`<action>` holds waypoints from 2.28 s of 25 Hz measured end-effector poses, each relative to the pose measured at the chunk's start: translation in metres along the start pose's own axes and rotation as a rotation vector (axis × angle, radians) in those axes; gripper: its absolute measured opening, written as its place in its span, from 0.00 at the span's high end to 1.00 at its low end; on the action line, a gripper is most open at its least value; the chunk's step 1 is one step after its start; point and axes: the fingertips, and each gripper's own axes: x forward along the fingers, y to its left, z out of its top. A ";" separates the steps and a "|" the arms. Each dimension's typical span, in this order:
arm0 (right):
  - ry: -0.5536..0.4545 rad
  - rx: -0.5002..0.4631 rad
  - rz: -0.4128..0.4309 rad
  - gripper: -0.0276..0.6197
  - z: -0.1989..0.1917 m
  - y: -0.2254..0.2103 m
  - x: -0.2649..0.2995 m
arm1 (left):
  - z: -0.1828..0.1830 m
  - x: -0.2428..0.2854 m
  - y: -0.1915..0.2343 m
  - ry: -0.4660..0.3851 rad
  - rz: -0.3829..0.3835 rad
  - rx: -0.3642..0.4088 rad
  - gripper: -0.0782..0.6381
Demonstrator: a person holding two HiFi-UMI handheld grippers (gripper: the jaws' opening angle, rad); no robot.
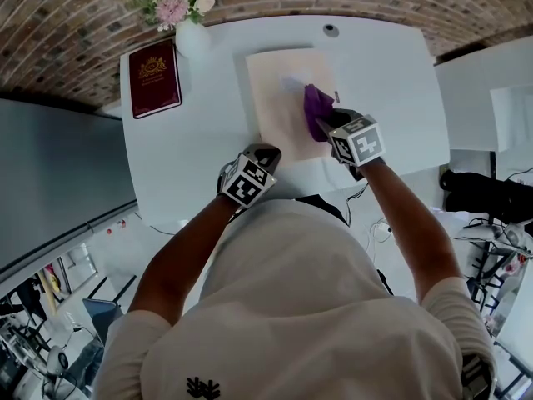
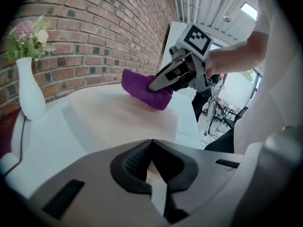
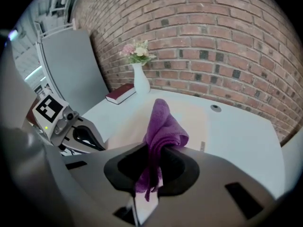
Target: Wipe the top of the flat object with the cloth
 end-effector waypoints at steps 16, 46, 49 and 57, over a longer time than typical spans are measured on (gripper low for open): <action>0.053 -0.180 0.161 0.83 0.002 0.109 0.038 | -0.001 -0.004 -0.001 -0.017 0.027 0.075 0.86; 0.137 0.025 -0.193 0.83 -0.076 -0.063 -0.016 | -0.003 -0.003 -0.002 -0.019 0.004 0.039 0.86; 0.120 0.029 -0.210 0.82 -0.074 -0.061 -0.020 | -0.004 -0.003 -0.002 -0.016 0.003 0.040 0.86; 0.033 0.017 -0.100 0.83 -0.051 0.005 -0.021 | -0.005 -0.004 -0.002 -0.016 0.005 0.048 0.86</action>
